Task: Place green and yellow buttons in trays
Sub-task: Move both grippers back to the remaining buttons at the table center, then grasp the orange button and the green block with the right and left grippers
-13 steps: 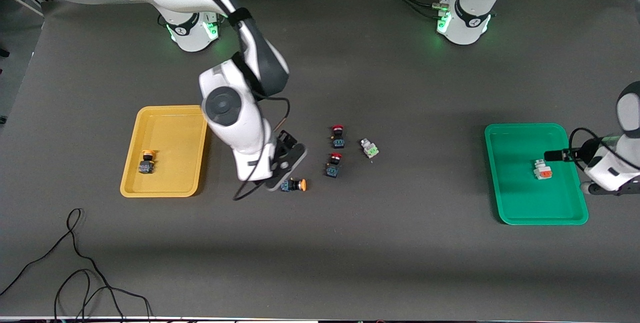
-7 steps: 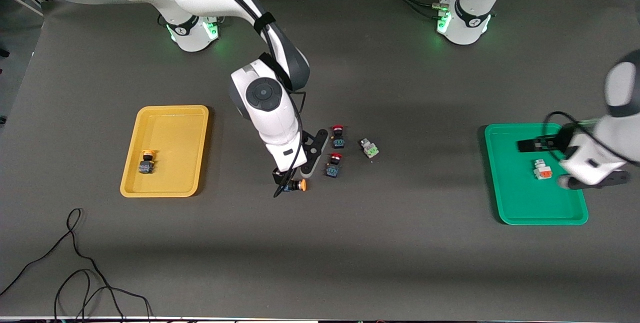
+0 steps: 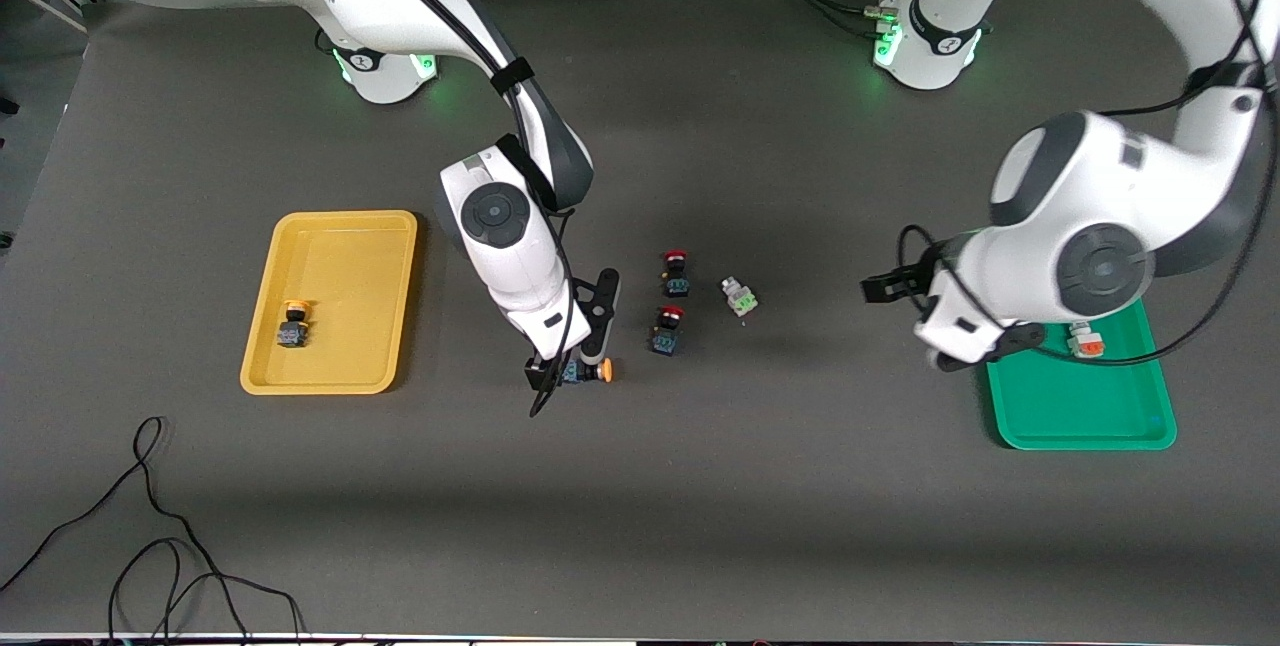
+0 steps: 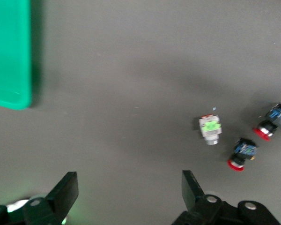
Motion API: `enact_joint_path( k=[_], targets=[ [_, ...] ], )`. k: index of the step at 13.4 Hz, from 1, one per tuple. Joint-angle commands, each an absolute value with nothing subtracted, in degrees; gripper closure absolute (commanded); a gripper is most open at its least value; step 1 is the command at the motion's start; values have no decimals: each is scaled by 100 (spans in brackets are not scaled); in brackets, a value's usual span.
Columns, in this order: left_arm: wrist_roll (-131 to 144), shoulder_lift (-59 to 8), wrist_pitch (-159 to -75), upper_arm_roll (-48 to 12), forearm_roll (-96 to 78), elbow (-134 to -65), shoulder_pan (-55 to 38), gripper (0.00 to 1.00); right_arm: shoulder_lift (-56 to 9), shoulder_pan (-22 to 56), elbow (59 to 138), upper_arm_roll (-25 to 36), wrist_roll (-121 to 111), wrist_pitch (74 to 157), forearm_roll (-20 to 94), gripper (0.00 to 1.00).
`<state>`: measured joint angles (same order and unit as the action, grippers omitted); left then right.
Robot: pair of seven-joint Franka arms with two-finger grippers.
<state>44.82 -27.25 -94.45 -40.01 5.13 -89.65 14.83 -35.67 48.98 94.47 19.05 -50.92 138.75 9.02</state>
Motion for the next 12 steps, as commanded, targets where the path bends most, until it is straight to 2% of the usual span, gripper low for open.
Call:
enact_joint_path(
  k=[1,4,8,12],
  targets=[
    [5324,-3119,-9912,-3946,475,-8973,1012,2,-3673,4922,10089,1846,-5282,14947,817,0],
    [6080,-3444,-10633,-3929,554,-9140,616,2,-4007,4975,10090,1837,-5239,15362,835,0],
    [6968,-3901,-11740,-3885,886,-9693,273,1,-4253,4975,10099,1819,-5247,15661,835,0],
    [7206,-4034,-12303,-3192,1055,-9984,-490,1,-4447,4966,10063,1776,-5238,15855,844,0]
  ],
)
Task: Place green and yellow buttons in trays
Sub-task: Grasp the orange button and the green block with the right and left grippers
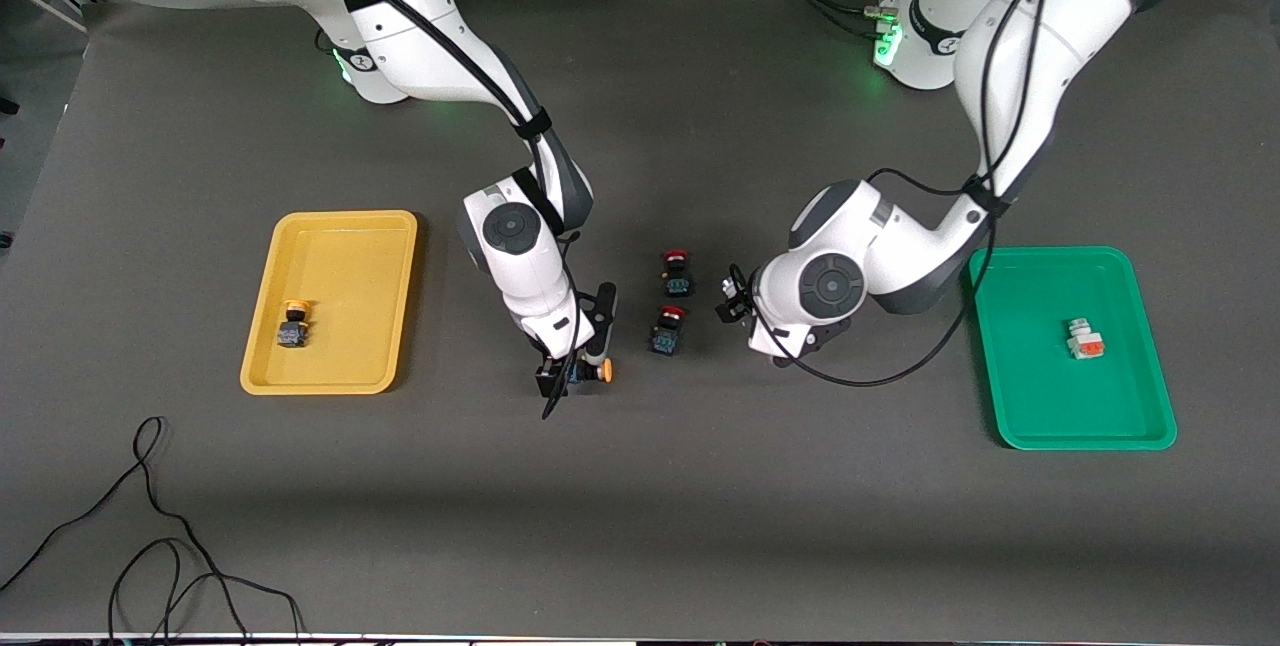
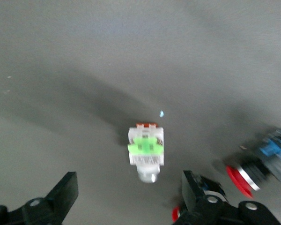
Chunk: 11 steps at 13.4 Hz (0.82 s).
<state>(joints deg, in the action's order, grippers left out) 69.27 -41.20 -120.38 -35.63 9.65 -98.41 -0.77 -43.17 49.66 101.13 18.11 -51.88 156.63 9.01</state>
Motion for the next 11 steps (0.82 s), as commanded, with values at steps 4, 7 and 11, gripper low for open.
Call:
enact_joint_path(
  k=[4,7,11],
  targets=[
    [7330,-4236,-12682,-2769,1055,-9993,-1019,2,-4535,4966,9976,1749,-5186,15935,844,0],
    [7321,-4271,-12718,-2751,1090,-9993,-1028,91,-4535,4957,9967,1749,-5203,15935,853,46],
    [7321,-4193,-12596,-2768,1090,-9941,-967,100,-4448,4931,9897,1749,-5186,15839,853,79]
  ],
)
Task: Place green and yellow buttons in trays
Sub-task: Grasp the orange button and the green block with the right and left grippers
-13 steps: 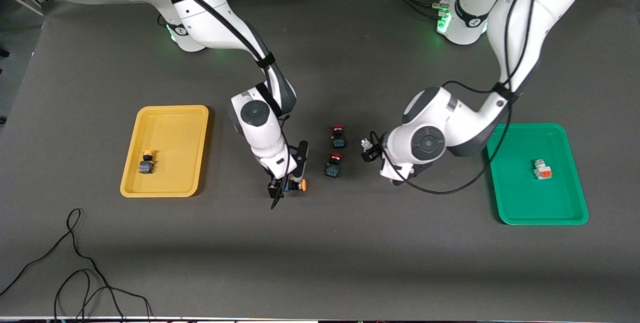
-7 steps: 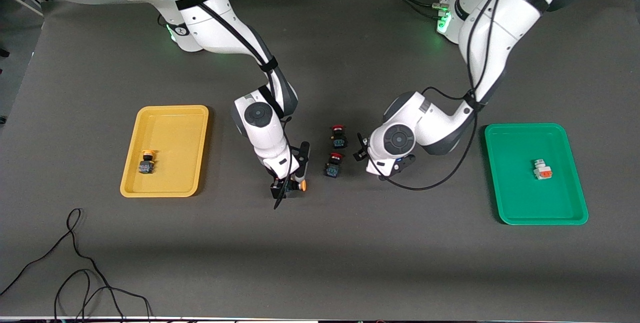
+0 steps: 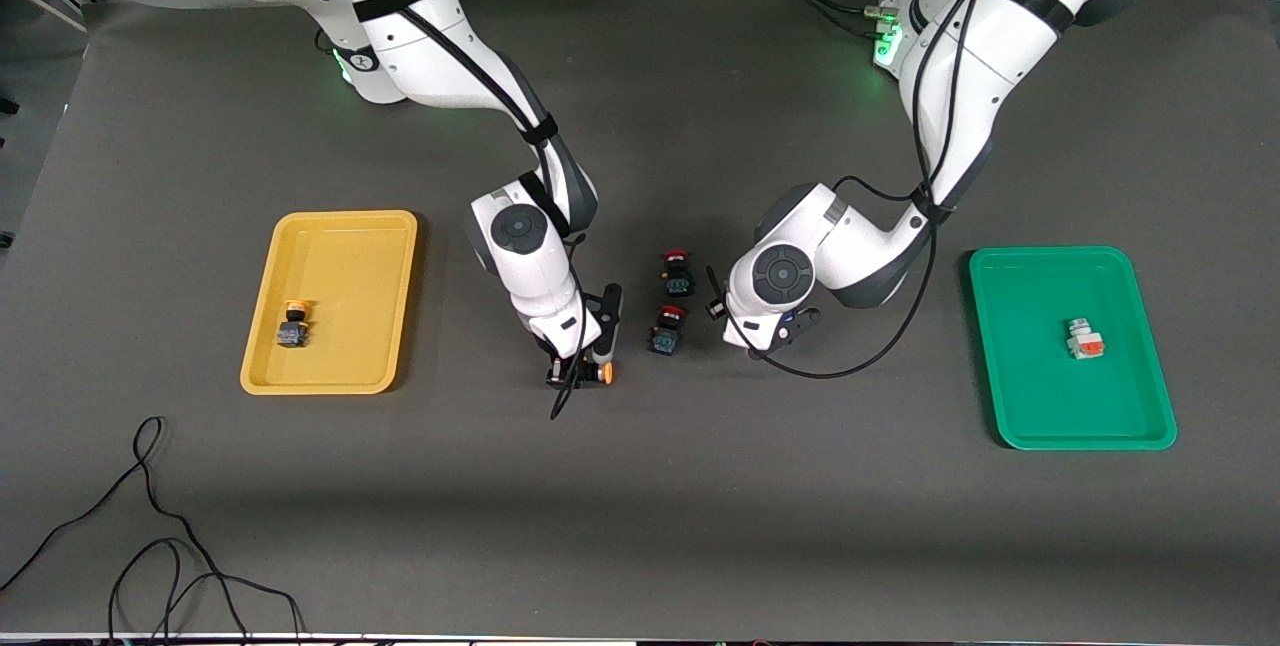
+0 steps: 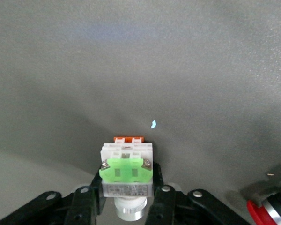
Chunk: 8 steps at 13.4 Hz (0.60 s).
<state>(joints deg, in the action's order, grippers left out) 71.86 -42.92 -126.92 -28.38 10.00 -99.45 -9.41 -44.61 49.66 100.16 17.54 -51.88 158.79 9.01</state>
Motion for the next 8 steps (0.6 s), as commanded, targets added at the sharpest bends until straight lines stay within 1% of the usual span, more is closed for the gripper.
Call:
enact_joint_path(
  k=[1,3,6,8],
  targets=[
    [7313,-4071,-12551,-2769,1090,-9940,-949,100,-4378,4913,9783,1749,-5186,15507,853,79],
    [7225,-3851,-12071,-2769,1090,-9775,-923,100,-4158,4904,9380,1758,-5186,14594,861,80],
    [6524,-3499,-10622,-2812,1029,-9134,-748,100,-3868,4896,9018,1802,-5186,13696,861,81],
    [6050,-3271,-9734,-2839,993,-8712,-520,100,-3491,4887,9044,1845,-5037,13248,879,83]
  ],
)
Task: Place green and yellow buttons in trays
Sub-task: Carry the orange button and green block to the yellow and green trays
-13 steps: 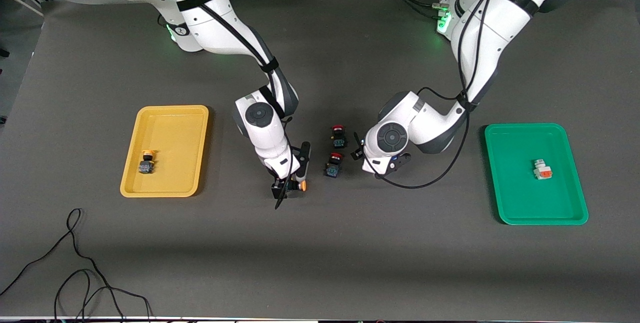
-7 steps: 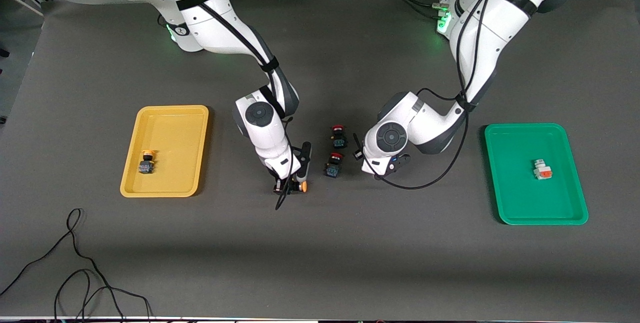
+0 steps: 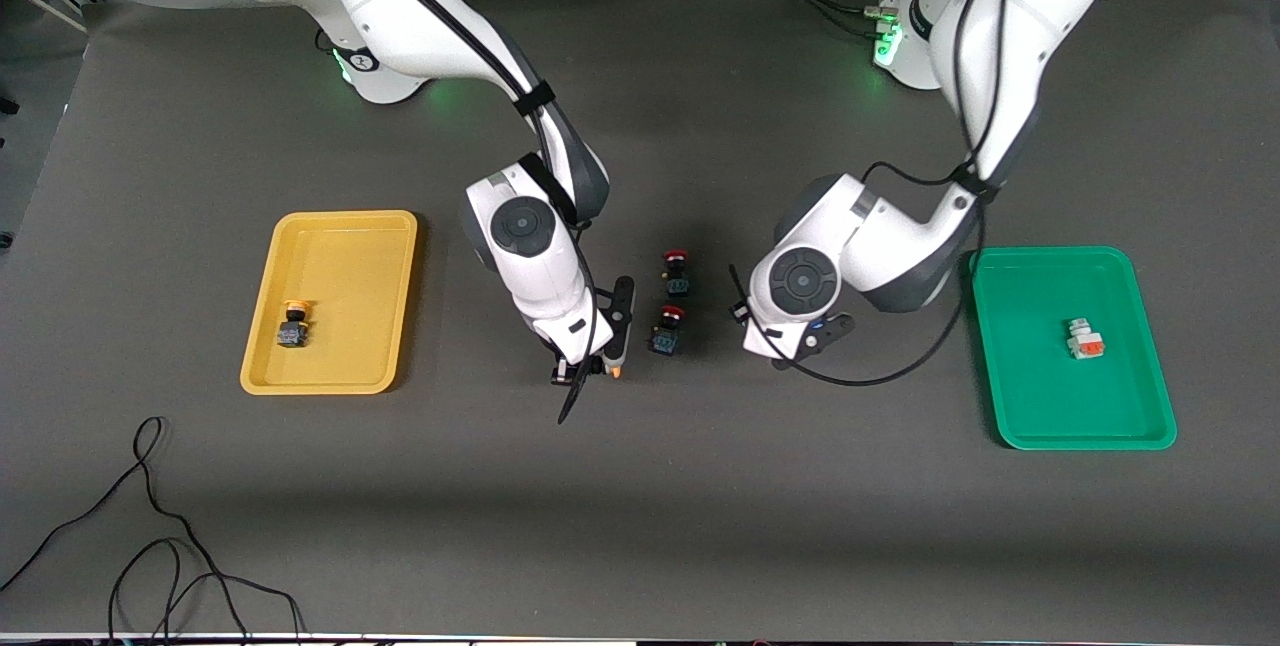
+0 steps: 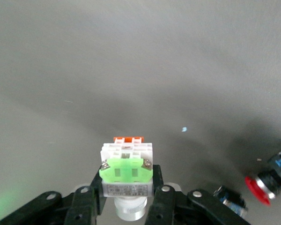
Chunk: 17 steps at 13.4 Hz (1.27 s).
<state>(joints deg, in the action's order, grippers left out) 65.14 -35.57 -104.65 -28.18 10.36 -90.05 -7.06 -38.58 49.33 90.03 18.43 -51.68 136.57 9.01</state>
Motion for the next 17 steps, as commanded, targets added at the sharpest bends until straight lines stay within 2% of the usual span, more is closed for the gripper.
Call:
enact_joint_path(
  k=[1,4,8,9,13,15,17],
  targets=[
    [5708,-3130,-9381,-2839,984,-8536,-397,100,-3298,4852,9053,1976,-4784,12914,888,85],
    [4295,-2743,-8563,-2839,853,-8262,340,100,-2718,4860,9192,2546,-4099,11895,905,85],
    [2062,-2409,-8078,-2777,914,-8235,1394,100,-1813,4878,10236,3390,-3516,11786,914,88],
    [1587,-2382,-8068,-2769,931,-8270,1624,100,-1593,4878,10544,3671,-3437,11821,914,92],
    [275,-2408,-8576,-2760,1353,-8665,2424,100,-1152,4887,11722,4603,-2962,12347,1159,96],
    [-174,-2391,-9164,-2760,1354,-9130,2802,100,-1186,4861,12503,4728,-2953,13100,1588,97],
    [-185,-2391,-9762,-2760,1432,-9552,2865,100,-1492,4825,13128,4720,-2962,14006,2046,97]
  ],
)
